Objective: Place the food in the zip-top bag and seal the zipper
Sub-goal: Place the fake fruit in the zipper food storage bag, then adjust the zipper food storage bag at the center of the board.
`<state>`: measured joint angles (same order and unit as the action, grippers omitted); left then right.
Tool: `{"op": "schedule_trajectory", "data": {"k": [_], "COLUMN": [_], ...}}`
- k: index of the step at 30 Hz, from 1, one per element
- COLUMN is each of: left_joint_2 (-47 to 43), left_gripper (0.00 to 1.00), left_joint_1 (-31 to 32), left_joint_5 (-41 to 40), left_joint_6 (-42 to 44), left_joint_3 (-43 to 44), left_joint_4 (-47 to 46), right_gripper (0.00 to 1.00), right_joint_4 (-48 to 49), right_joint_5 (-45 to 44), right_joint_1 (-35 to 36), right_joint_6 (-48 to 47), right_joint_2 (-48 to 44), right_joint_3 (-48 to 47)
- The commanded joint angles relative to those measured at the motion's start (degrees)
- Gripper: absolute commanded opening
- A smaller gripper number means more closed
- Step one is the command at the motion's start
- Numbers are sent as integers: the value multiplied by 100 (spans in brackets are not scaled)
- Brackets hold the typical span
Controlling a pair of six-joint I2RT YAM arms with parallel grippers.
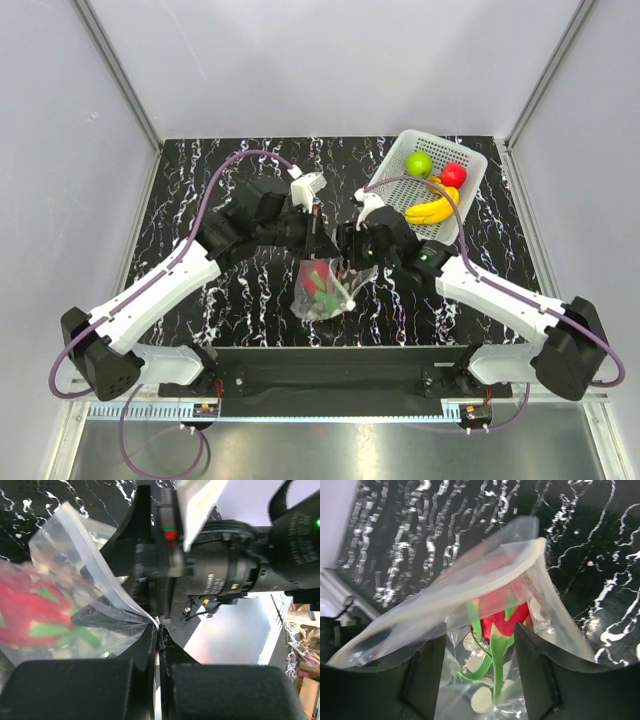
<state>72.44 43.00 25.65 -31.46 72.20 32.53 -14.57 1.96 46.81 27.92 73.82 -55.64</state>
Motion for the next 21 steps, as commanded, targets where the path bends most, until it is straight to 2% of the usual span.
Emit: {"op": "schedule_trajectory", "data": {"k": [1,4,10,14,16,21], "left_joint_2": [-108,-11,252,288,305,288], "left_gripper": [0,0,0,0,0,0], "left_joint_1": [-64,-283,-591,-635,-635,-635], "left_joint_5": [19,115,-33,1,-16,-7], "left_joint_6": [-194,-106,377,492,518,562], "left_joint_3": [180,259,531,532,514,479], "left_joint_4": [-380,-274,218,271,271,280], "right_gripper": [62,58,58,59,61,62], "right_joint_4": [360,-71,-1203,-2321,-2672,-2630], "right_joint_5": [-29,-55,-169,-1151,-1241,-1355], "right_joint_1": [57,48,65,65,74,57], "right_joint_6": [144,135,160,459,679,916], "right_joint_2": [-666,-1062,-1633,-1450,-1257,-757], "right_joint_3": [-44,-53,-368,-711,-764,-694]}}
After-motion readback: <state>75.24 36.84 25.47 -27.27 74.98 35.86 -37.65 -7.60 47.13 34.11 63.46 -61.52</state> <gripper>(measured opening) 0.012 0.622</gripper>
